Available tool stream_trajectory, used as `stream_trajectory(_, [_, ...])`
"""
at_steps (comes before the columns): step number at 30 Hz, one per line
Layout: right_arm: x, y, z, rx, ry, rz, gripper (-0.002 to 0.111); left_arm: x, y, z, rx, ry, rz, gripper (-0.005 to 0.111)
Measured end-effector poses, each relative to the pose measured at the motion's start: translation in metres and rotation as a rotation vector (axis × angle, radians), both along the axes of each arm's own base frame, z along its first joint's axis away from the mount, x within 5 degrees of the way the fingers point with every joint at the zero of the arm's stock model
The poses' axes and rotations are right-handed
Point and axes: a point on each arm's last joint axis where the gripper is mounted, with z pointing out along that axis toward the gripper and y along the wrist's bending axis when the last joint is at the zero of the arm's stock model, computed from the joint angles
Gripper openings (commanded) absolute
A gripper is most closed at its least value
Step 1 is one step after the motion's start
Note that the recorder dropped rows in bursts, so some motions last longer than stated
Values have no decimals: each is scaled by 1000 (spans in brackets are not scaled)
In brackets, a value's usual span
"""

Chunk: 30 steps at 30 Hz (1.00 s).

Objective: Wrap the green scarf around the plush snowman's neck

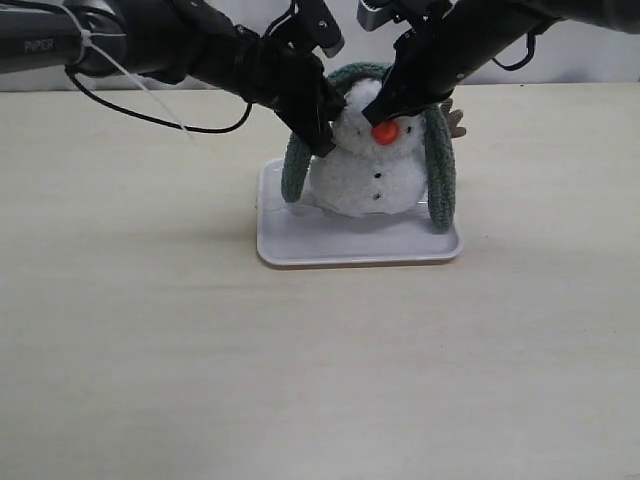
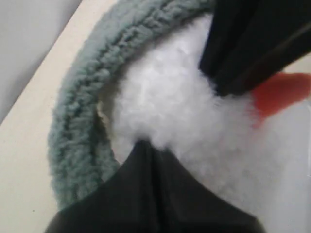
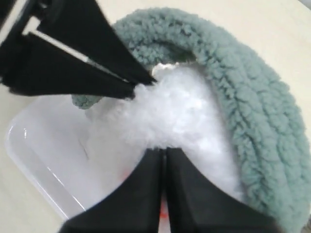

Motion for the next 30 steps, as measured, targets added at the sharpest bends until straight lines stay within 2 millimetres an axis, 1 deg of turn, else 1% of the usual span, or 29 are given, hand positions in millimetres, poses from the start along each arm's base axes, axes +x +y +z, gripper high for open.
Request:
stream_trajectory(1, [0,0,0,0,-5,-3,4,-1,1,3,-1,7,-9,0])
stream_trajectory(4, [2,0,1,3,-23,-12,4,-6,3,24,-32,20,14,0])
stream_trajectory(5, [2,0,1,3,-23,-12,4,-8,4,36,-52,16,36,0])
stream_trajectory(7, [2,0,1,3,-24,-12,4,-11,7,55,-91,20,76,0])
stream_trajectory(9, [2,0,1,4,-25,-12,4,-8,14,69,-129,14,145,0])
stream_trajectory(11, [2,0,1,4,-25,-12,4,1,22,74,-162,-17,255,0])
stream_trajectory(13, [2,0,1,4,-25,-12,4,12,27,69,-184,-47,363,0])
stream_trajectory(14, [2,0,1,3,-24,-12,4,17,29,64,-187,-60,406,0])
stream_trajectory(15, [2,0,1,3,-21,-11,4,24,31,49,-180,-59,450,0])
stream_trajectory(16, [2,0,1,3,-21,-11,4,26,30,39,-163,-50,446,0])
stream_trajectory(17, [2,0,1,3,-19,-10,4,27,27,25,-136,-30,423,0])
stream_trajectory(19, [2,0,1,3,-19,-10,4,24,17,1,-85,-1,360,0])
stream_trajectory(20, [2,0,1,3,-19,-10,4,23,12,-8,-67,12,336,0])
stream_trajectory(21, [2,0,1,2,-17,-9,4,21,10,-14,-57,19,320,0])
stream_trajectory(23, [2,0,1,2,-17,-9,4,18,5,-17,-41,19,281,0])
stream_trajectory(26, [2,0,1,2,-17,-9,4,14,-1,-16,-53,22,257,0])
stream_trajectory(28, [2,0,1,2,-17,-9,4,12,-2,-7,-76,27,244,0])
stream_trajectory(30, [2,0,1,2,-17,-9,4,9,-2,9,-98,15,230,0])
